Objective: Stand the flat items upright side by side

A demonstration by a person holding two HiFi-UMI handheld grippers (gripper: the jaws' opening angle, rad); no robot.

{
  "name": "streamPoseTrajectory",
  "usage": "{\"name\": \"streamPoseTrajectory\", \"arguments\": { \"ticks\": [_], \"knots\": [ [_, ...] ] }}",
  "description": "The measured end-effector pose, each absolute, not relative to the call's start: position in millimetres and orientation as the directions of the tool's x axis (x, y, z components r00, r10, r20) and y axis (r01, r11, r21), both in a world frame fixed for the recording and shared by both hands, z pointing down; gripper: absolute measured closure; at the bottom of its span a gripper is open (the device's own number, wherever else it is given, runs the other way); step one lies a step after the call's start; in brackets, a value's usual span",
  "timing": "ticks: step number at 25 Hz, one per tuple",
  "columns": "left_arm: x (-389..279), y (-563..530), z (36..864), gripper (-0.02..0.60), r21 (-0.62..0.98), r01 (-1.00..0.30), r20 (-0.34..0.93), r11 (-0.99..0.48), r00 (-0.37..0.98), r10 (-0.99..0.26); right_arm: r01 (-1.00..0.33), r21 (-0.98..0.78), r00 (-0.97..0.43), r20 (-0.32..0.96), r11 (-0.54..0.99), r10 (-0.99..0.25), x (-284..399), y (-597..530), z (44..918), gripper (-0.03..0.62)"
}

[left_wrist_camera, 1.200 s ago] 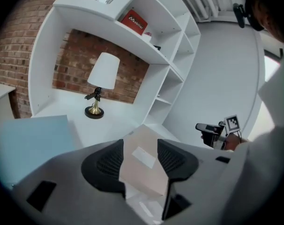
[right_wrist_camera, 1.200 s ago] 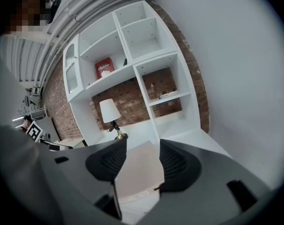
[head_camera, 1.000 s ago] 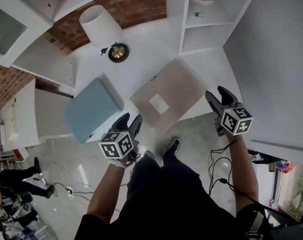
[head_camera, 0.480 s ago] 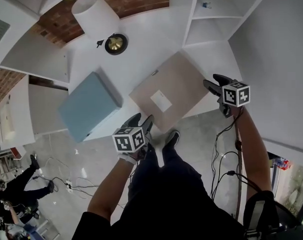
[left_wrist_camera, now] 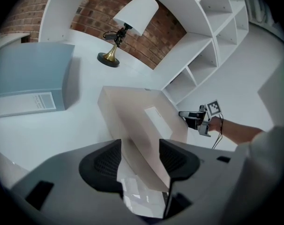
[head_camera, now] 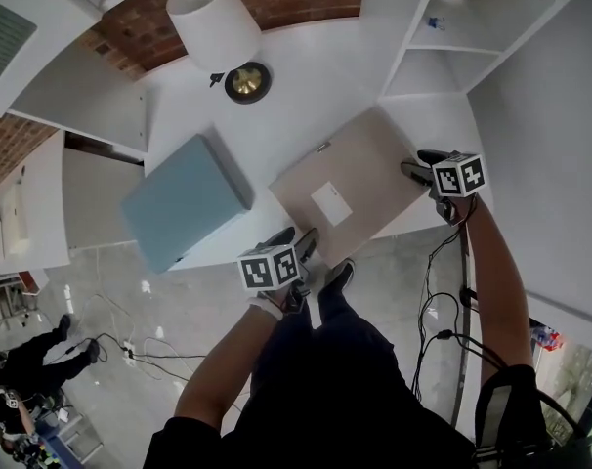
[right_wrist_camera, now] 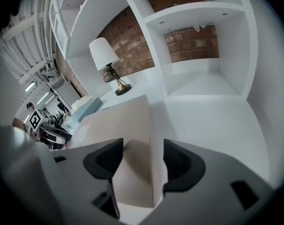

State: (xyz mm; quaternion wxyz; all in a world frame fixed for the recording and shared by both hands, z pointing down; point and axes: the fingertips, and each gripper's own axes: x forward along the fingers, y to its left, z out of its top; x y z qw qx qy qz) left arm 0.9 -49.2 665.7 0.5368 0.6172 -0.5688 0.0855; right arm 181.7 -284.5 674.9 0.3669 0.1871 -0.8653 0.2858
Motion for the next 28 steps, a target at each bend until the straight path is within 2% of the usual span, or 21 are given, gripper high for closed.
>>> {"name": "streamPoseTrajectory", "arguments": {
  "ticks": [5, 10, 16, 21, 28],
  "knots": [
    [3.0, -53.7, 671.0, 0.351, 0.589, -0.772, 0.709, 0.240, 0.351, -0.612, -0.516, -0.367, -0.658, 0.749, 0.774, -0.083, 173.5, -277.2, 676.4, 0.398],
    [-1.8, -56.3, 672.3, 0.362, 0.580, -0.779, 0.711, 0.237, 0.342, -0.615, -0.534, -0.374, -0.659, 0.746, 0.758, -0.095, 174.9, -274.7, 672.1, 0.406],
    [-9.3, -56.3, 673.0, 0.370, 0.571, -0.799, 0.708, 0.188, 0.365, -0.604, -0.550, -0.333, -0.671, 0.722, 0.766, -0.167, 173.6, -272.9, 641.8, 0.450],
    [-15.0, -55.4, 672.5, 0.370, 0.608, -0.772, 0.683, 0.186, 0.390, -0.618, -0.549, -0.300, -0.690, 0.690, 0.780, -0.220, 163.0, -267.9, 596.5, 0.457],
    [-11.9, -71.0, 667.9, 0.373, 0.637, -0.759, 0.641, 0.132, 0.428, -0.637, -0.623, -0.176, -0.639, 0.676, 0.763, -0.366, 163.4, -263.2, 540.4, 0.484]
  ]
}}
